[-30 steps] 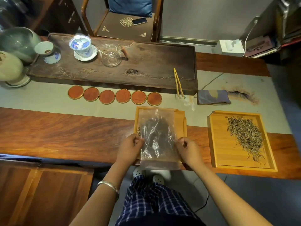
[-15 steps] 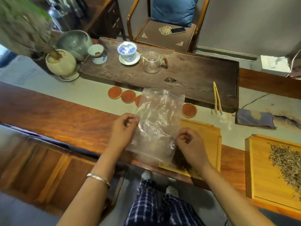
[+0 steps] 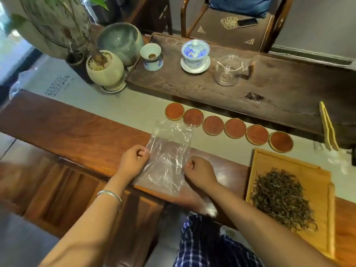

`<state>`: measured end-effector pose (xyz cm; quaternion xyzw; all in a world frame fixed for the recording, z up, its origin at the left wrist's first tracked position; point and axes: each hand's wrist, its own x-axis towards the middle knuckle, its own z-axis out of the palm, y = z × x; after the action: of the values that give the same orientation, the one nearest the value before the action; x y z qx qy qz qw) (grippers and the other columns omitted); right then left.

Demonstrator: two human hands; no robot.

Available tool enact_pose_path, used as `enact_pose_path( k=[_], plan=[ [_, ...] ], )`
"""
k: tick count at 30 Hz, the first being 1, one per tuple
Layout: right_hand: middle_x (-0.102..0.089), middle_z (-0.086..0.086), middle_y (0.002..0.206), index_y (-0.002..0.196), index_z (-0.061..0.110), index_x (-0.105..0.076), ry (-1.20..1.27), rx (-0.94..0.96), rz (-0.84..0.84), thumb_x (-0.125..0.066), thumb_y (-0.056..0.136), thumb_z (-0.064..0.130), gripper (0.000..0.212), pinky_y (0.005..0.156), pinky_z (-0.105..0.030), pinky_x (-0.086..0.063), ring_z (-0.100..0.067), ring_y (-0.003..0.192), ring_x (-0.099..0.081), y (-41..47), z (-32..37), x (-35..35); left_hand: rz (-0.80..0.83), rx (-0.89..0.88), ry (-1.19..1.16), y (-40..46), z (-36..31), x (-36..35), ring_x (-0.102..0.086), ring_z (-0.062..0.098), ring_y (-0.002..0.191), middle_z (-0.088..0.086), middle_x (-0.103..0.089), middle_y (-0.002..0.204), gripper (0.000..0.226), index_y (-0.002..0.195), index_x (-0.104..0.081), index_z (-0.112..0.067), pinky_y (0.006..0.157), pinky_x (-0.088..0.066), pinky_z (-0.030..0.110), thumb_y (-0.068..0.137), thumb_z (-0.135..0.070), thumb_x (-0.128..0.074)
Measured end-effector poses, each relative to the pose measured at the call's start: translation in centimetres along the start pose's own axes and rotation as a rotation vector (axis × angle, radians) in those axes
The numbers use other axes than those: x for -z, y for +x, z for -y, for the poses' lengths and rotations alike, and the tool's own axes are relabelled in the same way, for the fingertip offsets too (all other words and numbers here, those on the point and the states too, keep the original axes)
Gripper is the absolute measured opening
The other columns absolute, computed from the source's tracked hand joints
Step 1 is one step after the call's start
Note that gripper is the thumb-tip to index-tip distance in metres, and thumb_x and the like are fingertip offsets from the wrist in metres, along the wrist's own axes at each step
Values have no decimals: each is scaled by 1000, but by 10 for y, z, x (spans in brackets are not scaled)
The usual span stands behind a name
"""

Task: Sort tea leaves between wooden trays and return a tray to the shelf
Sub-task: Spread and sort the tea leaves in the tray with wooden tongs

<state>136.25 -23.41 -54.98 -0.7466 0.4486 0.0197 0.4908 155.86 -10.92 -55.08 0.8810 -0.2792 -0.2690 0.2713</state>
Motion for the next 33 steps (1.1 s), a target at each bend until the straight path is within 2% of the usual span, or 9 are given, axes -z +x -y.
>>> enact_pose_path(
  k=[4, 9, 13, 16, 20, 23, 25, 30, 33],
  plan=[
    [-57, 2, 65, 58, 21, -47, -62, 1, -7, -57, 79, 16, 25, 59, -29, -38, -17, 67, -53, 9, 1, 0, -18, -8, 69, 8, 9, -1, -58, 1, 65, -15, -65, 70, 13, 75, -62, -31, 52, -36, 19, 81, -21, -67],
    [-61, -8, 69, 66, 9, -55, -112, 13, 1, -60, 76, 17, 14, 60, -34, -43, -22, 69, -55, 9, 3, 2, 8, -14, 86, 6, 8, 0, -62, 12, 69, -8, -66, 71, 8, 77, -61, -27, 53, -40, 22, 81, -26, -68],
    [-64, -17, 74, 76, -4, -59, -180, 68, 57, -63, 79, 26, 31, 60, -40, -45, -30, 70, -57, 2, 4, 20, 28, -3, 276, 6, -14, 14, -59, 18, 77, -5, -61, 85, 34, 93, -54, -20, 64, -50, 32, 79, -47, -69],
    [-65, -7, 76, 81, 7, -60, -258, 89, 21, -60, 83, 37, 31, 61, -36, -45, -22, 72, -57, -12, -9, 60, -135, -71, 426, -4, -41, 17, -55, 29, 88, 7, -53, 95, 40, 100, -49, -12, 69, -52, 41, 82, -45, -64],
    [-62, 10, 69, 74, 24, -58, -271, 89, -135, -58, 83, 37, 16, 54, -27, -44, -9, 67, -57, -45, -52, 144, -277, -177, 334, -25, -81, -3, -53, 38, 103, 20, -56, 109, 35, 114, -54, -3, 79, -47, 44, 86, -23, -63],
    [-62, 12, 68, 73, 23, -60, -289, 15, -293, -61, 83, 32, 13, 54, -25, -41, -11, 67, -58, -69, -92, 213, -175, -241, 176, -42, -111, -37, -57, 32, 101, 17, -60, 109, 30, 116, -57, -4, 81, -47, 38, 88, -14, -61],
    [-67, -2, 74, 79, 14, -63, -294, -21, -431, -59, 87, 25, 15, 60, -32, -46, -22, 72, -61, -75, -119, 252, -42, -302, 80, -56, -129, -69, -60, 28, 96, 12, -64, 103, 22, 112, -59, -8, 80, -51, 40, 91, -14, -59],
    [-63, -12, 76, 87, 6, -63, -297, -53, -651, -52, 94, 21, 19, 59, -31, -38, -32, 75, -60, -59, -161, 327, 207, -390, 62, -90, -157, -148, -60, 6, 77, -9, -64, 81, 6, 93, -59, -24, 66, -47, 30, 93, -20, -54],
    [-63, -14, 90, 99, 7, -60, -437, -50, -629, -53, 91, 18, 15, 65, -37, -47, -35, 83, -60, -41, -180, 361, 204, -409, 126, -105, -161, -179, -61, 11, 74, -9, -65, 76, 14, 92, -63, -23, 76, -47, 34, 90, -28, -50]
  ],
)
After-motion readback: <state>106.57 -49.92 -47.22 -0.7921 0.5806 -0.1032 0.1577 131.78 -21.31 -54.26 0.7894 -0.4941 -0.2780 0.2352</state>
